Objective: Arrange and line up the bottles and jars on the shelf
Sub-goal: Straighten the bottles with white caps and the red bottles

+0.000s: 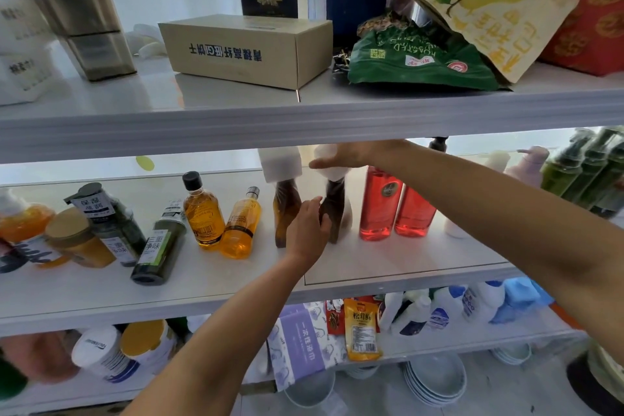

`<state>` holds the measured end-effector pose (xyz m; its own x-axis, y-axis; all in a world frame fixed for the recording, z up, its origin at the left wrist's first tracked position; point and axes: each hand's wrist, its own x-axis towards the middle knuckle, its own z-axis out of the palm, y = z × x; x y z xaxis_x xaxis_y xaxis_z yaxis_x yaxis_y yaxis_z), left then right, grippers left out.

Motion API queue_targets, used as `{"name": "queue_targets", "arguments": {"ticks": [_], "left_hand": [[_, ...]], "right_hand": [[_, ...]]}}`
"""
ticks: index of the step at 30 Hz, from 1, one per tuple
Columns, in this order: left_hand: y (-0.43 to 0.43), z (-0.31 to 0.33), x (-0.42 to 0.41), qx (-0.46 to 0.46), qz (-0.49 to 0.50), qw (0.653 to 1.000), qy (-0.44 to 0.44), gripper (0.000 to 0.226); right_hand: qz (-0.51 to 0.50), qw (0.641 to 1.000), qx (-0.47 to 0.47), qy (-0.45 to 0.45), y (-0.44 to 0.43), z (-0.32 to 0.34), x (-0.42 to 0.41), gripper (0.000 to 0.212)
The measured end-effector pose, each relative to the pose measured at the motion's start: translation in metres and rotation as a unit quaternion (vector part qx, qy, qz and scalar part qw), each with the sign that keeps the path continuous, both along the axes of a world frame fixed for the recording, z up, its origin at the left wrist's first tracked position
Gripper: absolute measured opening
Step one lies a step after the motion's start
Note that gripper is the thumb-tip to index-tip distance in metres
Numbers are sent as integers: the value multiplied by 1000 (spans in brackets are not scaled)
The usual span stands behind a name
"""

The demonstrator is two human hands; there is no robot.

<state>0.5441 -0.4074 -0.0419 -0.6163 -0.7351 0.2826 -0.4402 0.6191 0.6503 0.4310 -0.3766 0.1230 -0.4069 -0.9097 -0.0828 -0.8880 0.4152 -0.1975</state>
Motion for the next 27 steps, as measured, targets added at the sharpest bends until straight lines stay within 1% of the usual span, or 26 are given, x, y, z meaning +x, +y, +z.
{"name": "queue_targets", "arguments": {"ticks": [1, 3, 5, 7, 9, 11, 13, 17, 21, 23, 27], "left_hand": [[0, 0, 0, -4, -1, 1000, -4, 42], [-1, 1, 1, -8, -1, 1000, -9, 42], [-2, 1, 1, -12, -2, 1000, -8, 40], [-2, 1, 1, -15, -4, 1000, -4, 36], [-2, -1, 1, -18, -8, 1000, 2, 31], [-2, -3, 1, -19, -11, 1000, 3, 31], [-2, -4, 2, -25, -15, 1000, -2, 31], [-2, -5, 2, -24, -20, 999, -9, 33], [-2, -5, 1, -18, -21, 1000, -14, 36], [-3, -5, 2, -14, -18, 1000, -17, 38], [-4, -3, 5, -13, -16, 999, -24, 40]], "right_hand": [[-6, 1000, 11, 0, -1, 1, 0, 73], [2, 998, 63, 7, -3, 1, -1, 78], [10, 996, 89, -17, -3, 3, -6, 75], [1, 998, 66, -21, -1, 2, -11, 73], [-13, 999, 29, -1, 1, -2, -9, 76], [-23, 1000, -1, 11, 0, -7, -7, 81], [-26, 999, -24, 2, -1, -9, -7, 84], [-29, 999, -36, 2, 0, -9, -8, 85], [-28, 999, -43, -1, 0, -9, -3, 80], [-18, 998, -58, 15, 0, -9, 0, 80], [-15, 993, -82, 82, 3, -11, 4, 82]]}}
